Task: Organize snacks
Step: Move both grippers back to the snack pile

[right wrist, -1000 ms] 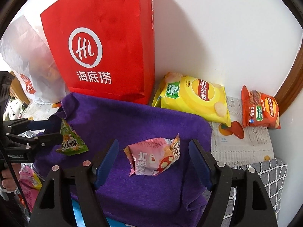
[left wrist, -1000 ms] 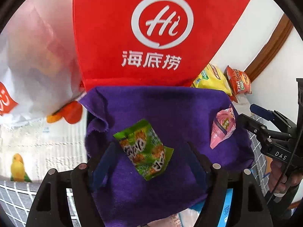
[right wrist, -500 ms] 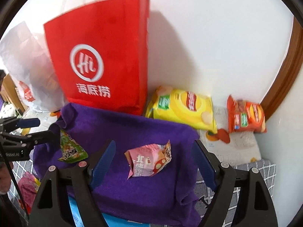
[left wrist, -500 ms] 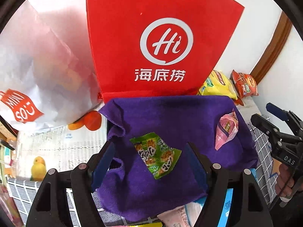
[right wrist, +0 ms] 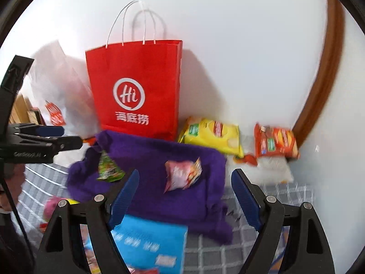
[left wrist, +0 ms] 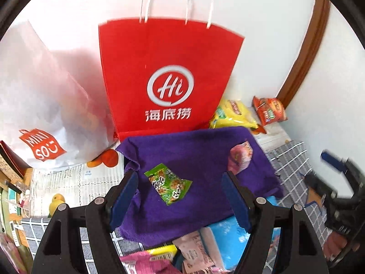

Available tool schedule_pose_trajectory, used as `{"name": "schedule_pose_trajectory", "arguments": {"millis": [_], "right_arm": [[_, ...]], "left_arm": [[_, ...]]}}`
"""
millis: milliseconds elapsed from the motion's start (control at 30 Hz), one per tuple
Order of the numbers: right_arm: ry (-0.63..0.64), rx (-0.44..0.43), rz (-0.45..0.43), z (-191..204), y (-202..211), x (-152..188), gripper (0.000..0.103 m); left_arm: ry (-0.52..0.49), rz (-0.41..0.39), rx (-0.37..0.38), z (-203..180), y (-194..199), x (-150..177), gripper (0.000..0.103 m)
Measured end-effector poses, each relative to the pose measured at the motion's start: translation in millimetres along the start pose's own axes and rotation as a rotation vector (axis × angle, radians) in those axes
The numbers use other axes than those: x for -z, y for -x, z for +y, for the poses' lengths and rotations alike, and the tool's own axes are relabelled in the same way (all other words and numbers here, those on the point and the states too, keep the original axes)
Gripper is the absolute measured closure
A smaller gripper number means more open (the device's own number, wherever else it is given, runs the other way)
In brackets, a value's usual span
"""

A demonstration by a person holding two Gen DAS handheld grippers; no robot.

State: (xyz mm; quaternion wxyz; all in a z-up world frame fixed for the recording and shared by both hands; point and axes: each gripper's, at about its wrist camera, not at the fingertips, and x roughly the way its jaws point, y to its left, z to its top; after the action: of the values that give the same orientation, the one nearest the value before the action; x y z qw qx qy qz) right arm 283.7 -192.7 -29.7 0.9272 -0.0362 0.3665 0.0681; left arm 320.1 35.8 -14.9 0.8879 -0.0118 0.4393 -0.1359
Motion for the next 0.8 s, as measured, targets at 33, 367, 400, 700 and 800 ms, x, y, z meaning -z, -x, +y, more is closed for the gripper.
{"name": "schedule_pose_trajectory", "arguments": {"millis": [33, 367, 400, 700, 800], "right_arm": [[-0.029, -0.019, 0.012, -3, 7, 5, 0.021], [-0.085, -0.002, 0.033, 2, 52, 47, 0.019], [-0.085, 0.001, 0.034, 3, 54, 50, 0.019], [-0.114, -0.066, 0.096, 20, 57, 102, 0.019], [-0.110, -0.053, 0.124, 22, 45, 120, 0.019]], "left_arm": [[0.005, -0.023, 0.010, -1, 10, 0, 0.028], [-0.020, -0.076, 0.001, -2, 73, 36, 0.028], [-0.019, -0.075, 0.000, -1, 76, 41, 0.028], [0.049, -0.016, -0.018, 20, 78, 103, 0.028], [0.071, 0.001, -0.030, 27, 76, 123, 0.028]]}}
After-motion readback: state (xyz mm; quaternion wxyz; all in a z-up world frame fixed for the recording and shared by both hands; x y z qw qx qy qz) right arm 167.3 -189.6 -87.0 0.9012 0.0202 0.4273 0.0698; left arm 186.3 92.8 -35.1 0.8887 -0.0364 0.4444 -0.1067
